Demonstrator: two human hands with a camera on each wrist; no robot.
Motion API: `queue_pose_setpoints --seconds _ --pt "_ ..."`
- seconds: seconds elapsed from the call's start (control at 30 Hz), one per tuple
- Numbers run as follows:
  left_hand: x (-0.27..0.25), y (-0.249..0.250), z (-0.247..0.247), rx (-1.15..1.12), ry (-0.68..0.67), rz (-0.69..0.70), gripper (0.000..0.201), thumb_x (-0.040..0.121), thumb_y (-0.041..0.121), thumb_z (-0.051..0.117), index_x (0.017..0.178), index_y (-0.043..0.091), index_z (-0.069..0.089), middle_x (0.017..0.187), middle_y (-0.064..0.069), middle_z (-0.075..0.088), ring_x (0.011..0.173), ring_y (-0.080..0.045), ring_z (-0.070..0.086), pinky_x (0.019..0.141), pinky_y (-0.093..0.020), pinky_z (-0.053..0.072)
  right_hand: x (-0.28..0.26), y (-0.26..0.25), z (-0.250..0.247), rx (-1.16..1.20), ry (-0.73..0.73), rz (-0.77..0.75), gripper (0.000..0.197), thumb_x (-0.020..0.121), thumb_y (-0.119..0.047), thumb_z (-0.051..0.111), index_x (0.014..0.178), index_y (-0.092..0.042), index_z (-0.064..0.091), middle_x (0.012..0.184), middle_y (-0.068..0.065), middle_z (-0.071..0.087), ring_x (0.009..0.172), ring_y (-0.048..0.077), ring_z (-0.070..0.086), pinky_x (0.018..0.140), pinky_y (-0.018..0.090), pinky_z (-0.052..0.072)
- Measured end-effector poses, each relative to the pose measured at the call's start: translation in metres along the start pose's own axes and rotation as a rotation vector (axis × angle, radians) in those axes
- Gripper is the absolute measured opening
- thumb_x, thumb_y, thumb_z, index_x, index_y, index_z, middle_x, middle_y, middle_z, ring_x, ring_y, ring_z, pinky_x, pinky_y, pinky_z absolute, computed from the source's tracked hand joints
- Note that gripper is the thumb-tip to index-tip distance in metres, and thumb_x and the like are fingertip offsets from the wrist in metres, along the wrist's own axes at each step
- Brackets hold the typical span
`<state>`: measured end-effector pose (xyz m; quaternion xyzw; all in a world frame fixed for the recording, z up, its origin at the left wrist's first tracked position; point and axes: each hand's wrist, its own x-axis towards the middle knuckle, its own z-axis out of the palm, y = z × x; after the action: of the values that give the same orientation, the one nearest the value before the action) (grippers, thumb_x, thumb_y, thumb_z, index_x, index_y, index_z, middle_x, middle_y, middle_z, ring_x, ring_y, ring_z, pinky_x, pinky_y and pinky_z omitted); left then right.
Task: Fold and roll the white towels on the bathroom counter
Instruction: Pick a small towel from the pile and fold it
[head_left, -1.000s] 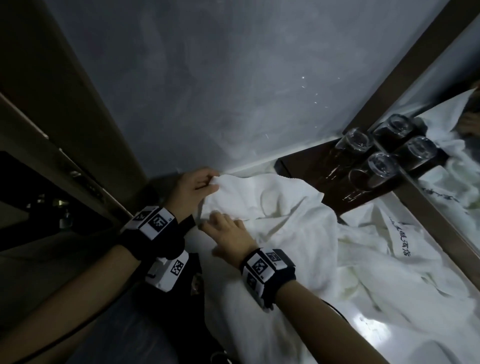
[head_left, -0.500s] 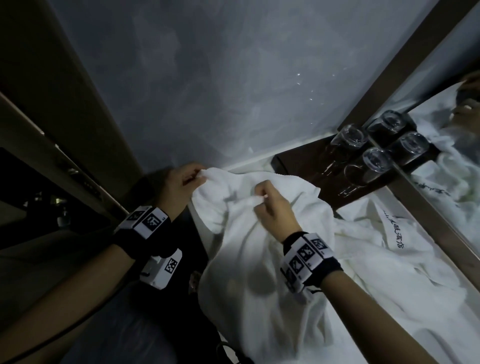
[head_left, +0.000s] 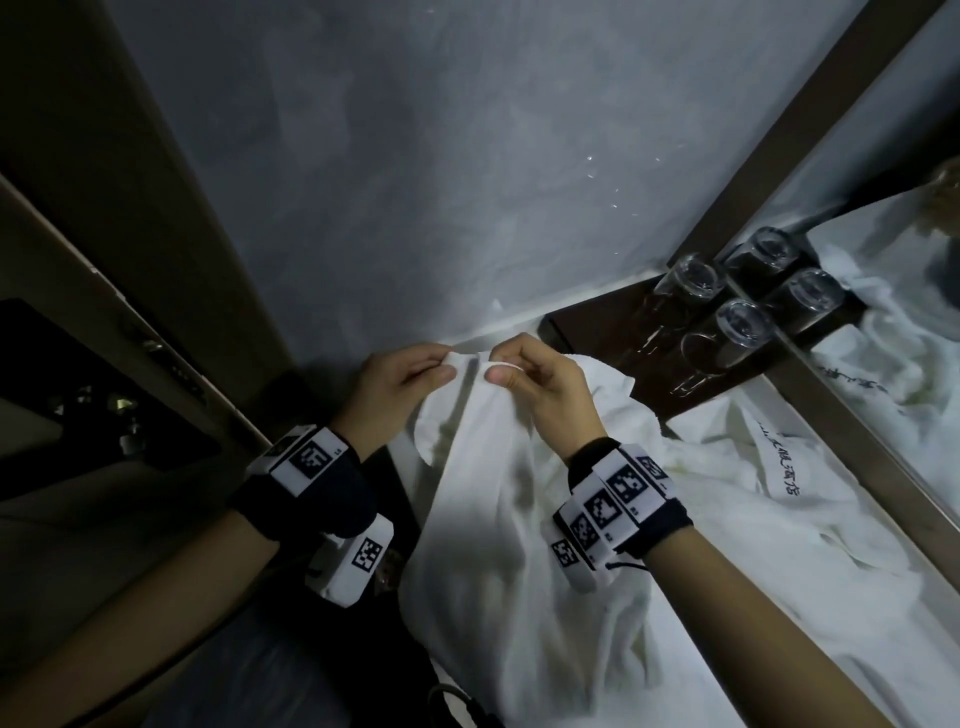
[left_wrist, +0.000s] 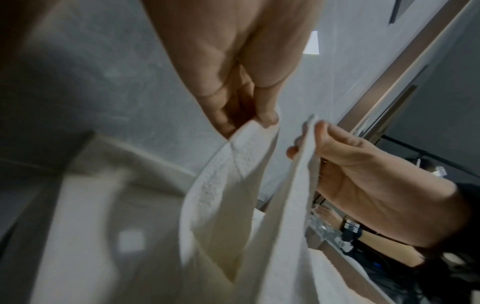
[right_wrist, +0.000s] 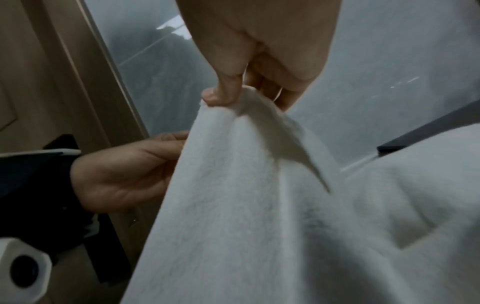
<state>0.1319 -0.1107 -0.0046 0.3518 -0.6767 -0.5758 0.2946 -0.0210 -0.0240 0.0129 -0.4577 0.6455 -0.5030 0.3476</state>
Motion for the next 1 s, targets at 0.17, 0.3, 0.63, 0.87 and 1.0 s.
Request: queue_pose_setpoints --seconds 0.17,0.3,0.63,0.87,1.0 --pt "-0.01 0.016 0.009 -0.021 -0.004 0.098 0.027 0.088 -0.004 0.051 0.104 0.015 0.061 0.09 0.011 0.065 0.079 0.016 0.061 0.075 -0.001 0.044 0.002 -0.011 0.014 -0.006 0.075 -0.07 0.021 0.074 -0.013 0.074 0.069 -0.026 0.059 0.073 -0.011 0.057 0.07 -0.002 0.051 0.068 0.01 0.038" --pt "-0.018 0.018 0.005 -0.033 -0.074 0.099 0.026 0.089 -0.001 0.052 0.11 0.011 0.063 0.104 -0.007 0.069 0.097 -0.009 0.064 0.088 -0.021 0.049 -0.002 -0.011 0.017 0.073 0.136 -0.037 0.026 0.075 -0.01 0.072 0.071 -0.019 0.048 0.067 -0.008 0.048 0.062 0.002 0.043 0.06 0.01 0.036" --pt "-0.018 0.019 0.005 0.132 -0.118 0.229 0.02 0.081 0.008 0.051 0.087 0.024 0.061 0.085 0.019 0.064 0.083 -0.003 0.06 0.078 -0.014 0.044 0.001 0.011 -0.008 -0.485 -0.286 -0.041 0.043 0.064 -0.018 0.082 0.097 -0.027 0.056 0.085 -0.022 0.044 0.079 0.002 0.047 0.077 0.025 0.04" --pt "-0.012 0.021 -0.003 0.184 -0.045 0.305 0.031 0.078 -0.005 0.043 0.081 0.022 0.057 0.081 -0.006 0.061 0.079 -0.029 0.058 0.076 -0.029 0.041 0.009 0.012 -0.036 -0.923 -0.473 0.142 0.037 0.076 -0.015 0.057 0.111 -0.025 0.052 0.108 -0.012 0.047 0.102 0.015 0.051 0.063 0.027 0.035" --pt "-0.015 0.031 0.001 0.2 -0.126 0.4 0.049 0.065 -0.017 0.036 0.077 0.024 0.06 0.079 0.003 0.06 0.077 -0.008 0.057 0.075 -0.015 0.042 0.009 0.016 -0.038 -0.863 -0.663 0.25 0.074 0.074 -0.008 0.056 0.136 -0.037 0.028 0.117 -0.026 0.028 0.101 0.004 0.04 0.073 0.026 0.04"
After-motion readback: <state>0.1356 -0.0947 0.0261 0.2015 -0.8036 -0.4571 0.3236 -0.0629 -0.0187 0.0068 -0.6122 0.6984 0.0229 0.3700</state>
